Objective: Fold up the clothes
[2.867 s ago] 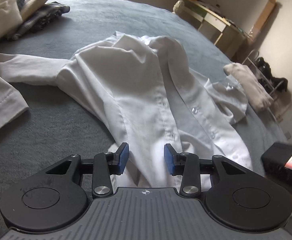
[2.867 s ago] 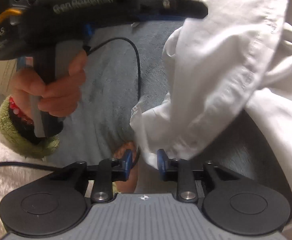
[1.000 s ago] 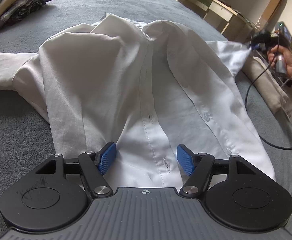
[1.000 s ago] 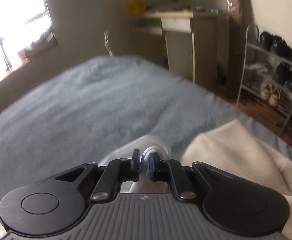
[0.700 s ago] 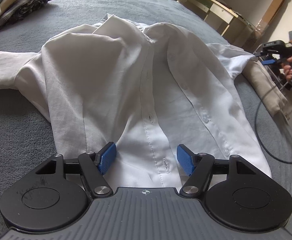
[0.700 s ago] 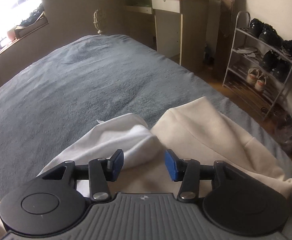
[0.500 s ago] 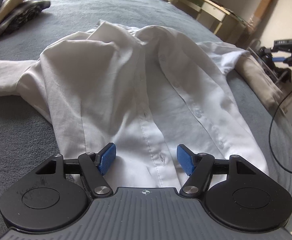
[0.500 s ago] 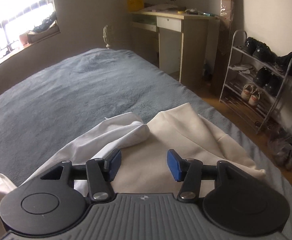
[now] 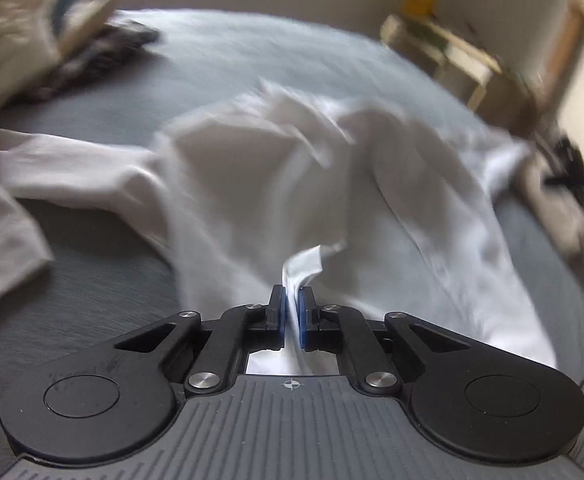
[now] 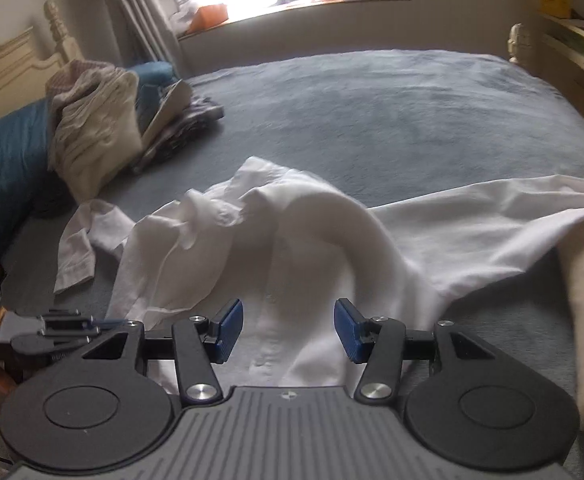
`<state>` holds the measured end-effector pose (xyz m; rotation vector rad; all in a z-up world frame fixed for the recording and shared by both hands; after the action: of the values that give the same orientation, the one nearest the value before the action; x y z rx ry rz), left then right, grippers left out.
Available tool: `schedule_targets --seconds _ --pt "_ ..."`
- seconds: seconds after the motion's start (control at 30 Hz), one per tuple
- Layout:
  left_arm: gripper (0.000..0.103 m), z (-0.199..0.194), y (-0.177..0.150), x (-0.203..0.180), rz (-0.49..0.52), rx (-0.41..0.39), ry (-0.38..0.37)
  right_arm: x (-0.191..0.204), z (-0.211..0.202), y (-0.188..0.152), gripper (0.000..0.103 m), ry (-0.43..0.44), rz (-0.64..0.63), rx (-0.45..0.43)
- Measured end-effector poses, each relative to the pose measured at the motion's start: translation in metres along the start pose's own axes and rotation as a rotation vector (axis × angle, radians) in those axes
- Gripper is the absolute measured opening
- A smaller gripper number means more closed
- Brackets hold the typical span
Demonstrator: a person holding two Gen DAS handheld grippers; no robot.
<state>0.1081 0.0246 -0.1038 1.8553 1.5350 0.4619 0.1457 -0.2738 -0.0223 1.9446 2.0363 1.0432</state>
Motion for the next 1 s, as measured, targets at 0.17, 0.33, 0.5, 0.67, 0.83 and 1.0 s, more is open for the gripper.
schedule_targets --seconds 0.17,0.33,0.5,0.67,0.83,1.0 --pt "0.004 -0.033 0.01 0.082 -0.229 -0.088 0.232 0.016 0.019 -0.005 0.053 0.012 -0.009 0.029" --pt "0.019 -0.04 -0.008 0.136 -0.363 -0.023 0.385 0.008 0.033 -0.004 0.053 -0.016 0.018 0.044" --pt "0.039 -0.069 -0.009 0.145 -0.378 -0.093 0.456 0.003 0.04 0.001 0.053 -0.071 -0.032 0.035" --pt "0.061 -0.056 0.036 0.108 -0.164 -0.132 0.348 0.02 0.058 0.024 0.053 -0.065 -0.138 -0.005" --pt "0.077 0.005 0.087 0.036 0.157 -0.073 0.167 0.059 0.092 0.053 0.066 -0.069 -0.36 -0.108" --pt "0.077 0.064 0.122 0.002 0.268 -0.045 0.133 0.083 0.143 0.065 0.069 -0.116 -0.585 -0.101"
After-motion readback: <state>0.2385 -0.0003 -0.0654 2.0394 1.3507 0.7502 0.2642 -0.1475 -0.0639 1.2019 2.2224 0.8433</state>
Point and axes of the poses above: each gripper's, at about its wrist camera, not at the fingertips, and z roughly the way its jaws point, x to its left, y to its top, the point moved 5 cm from there along z, roughly the way its jaws point, and after that the axes turned 10 degrees about z, right-handed, at the moved point
